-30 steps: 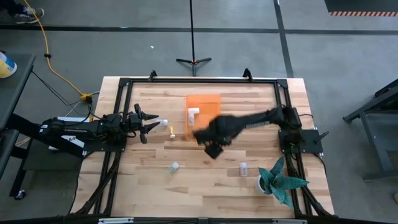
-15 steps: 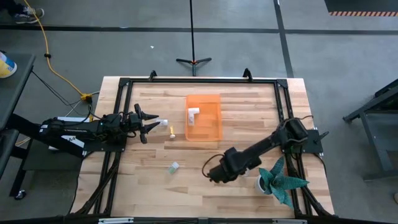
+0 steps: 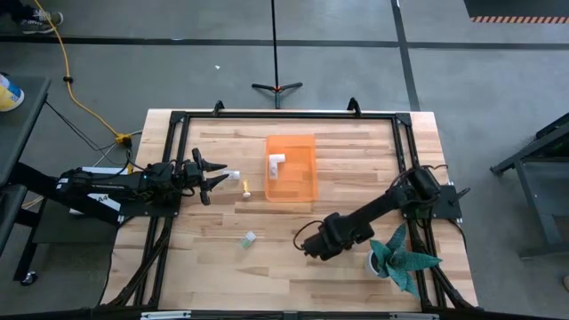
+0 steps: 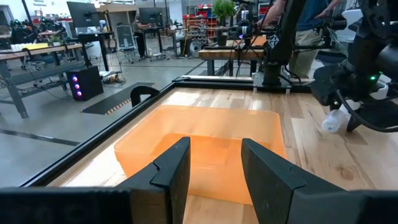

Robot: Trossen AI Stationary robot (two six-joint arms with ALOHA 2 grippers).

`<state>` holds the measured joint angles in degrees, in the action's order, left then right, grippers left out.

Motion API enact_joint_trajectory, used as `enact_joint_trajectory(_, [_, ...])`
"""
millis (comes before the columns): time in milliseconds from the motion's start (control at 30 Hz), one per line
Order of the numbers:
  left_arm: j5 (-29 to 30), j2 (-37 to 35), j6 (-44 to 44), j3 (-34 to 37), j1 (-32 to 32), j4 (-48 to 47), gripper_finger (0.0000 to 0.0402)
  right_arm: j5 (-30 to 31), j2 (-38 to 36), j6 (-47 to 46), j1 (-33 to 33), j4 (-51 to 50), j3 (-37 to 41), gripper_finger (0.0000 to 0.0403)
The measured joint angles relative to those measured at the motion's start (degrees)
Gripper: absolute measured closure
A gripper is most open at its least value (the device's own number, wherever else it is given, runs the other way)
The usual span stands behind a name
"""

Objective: Pick and place pill bottles into a basket
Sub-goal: Put the transparent pill bottle into the orange bin

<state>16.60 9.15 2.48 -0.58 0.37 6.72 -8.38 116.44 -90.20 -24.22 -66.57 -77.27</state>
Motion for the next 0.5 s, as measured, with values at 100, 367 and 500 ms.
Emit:
enact_joint_trajectory(100, [0.0, 0.0, 0.0, 0.0, 0.0, 0.0, 0.0225, 0.8, 0.0, 3.8, 0.7, -0.1, -0.1, 0.0142])
enact_joint_trajectory(367, [0.0, 0.0, 0.3, 0.0, 0.0, 0.0, 0.0225, 2.6, 0.1, 18.1, 3.1, -0.6, -0.1, 0.0142])
enact_joint_trajectory(500, [0.0, 0.0, 0.3, 0.0, 0.0, 0.0, 0.0225, 4.5, 0.1, 29.0, 3.2, -0.5, -0.1, 0.0142])
